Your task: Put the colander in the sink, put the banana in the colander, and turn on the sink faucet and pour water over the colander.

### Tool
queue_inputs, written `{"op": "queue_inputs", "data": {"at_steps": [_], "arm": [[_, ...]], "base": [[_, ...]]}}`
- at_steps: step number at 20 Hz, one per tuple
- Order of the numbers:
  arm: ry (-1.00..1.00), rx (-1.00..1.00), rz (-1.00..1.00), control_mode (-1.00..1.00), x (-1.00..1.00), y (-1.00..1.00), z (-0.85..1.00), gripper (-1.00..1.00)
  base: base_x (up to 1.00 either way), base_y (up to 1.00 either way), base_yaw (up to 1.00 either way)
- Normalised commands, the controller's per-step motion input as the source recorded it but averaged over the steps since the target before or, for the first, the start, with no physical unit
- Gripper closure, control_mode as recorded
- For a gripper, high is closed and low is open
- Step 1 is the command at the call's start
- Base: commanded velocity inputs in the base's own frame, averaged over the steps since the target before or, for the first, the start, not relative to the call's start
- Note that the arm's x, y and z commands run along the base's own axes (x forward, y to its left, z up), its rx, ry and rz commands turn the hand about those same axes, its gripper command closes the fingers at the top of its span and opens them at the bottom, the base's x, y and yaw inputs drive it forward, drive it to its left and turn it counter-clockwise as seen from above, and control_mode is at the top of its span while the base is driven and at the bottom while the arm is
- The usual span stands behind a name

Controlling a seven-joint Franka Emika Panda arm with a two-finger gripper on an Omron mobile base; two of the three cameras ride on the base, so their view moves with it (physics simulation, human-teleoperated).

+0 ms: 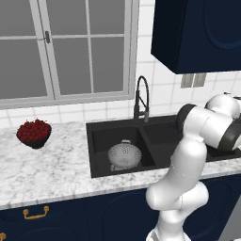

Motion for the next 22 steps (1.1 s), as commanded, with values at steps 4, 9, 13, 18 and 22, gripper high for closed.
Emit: {"op": "queue_inputs", "data": {"at_steps": [4, 9, 13, 18, 22], "arm": [[0.0, 0.0, 0.01, -1.0, 0.2, -0.57, -0.04, -1.0], [0.0, 0.0, 0.02, -1.0, 0.26, -0.46, -0.14, -1.0], [-0.02, 0.0, 0.02, -1.0, 0.14, -0.48, -0.11, -1.0], [-0.06, 0.0, 0.0, -1.0, 0.0, -0.39, -0.09, -1.0], [-0.02, -0.02, 0.0, -1.0, 0.04, -0.24, -0.1, -1.0]], "base": [[0.0, 0.0, 0.0], [0.0, 0.0, 0.0], [0.0, 0.0, 0.0], [0.0, 0.0, 0.0], [0.0, 0.0, 0.0]]}}
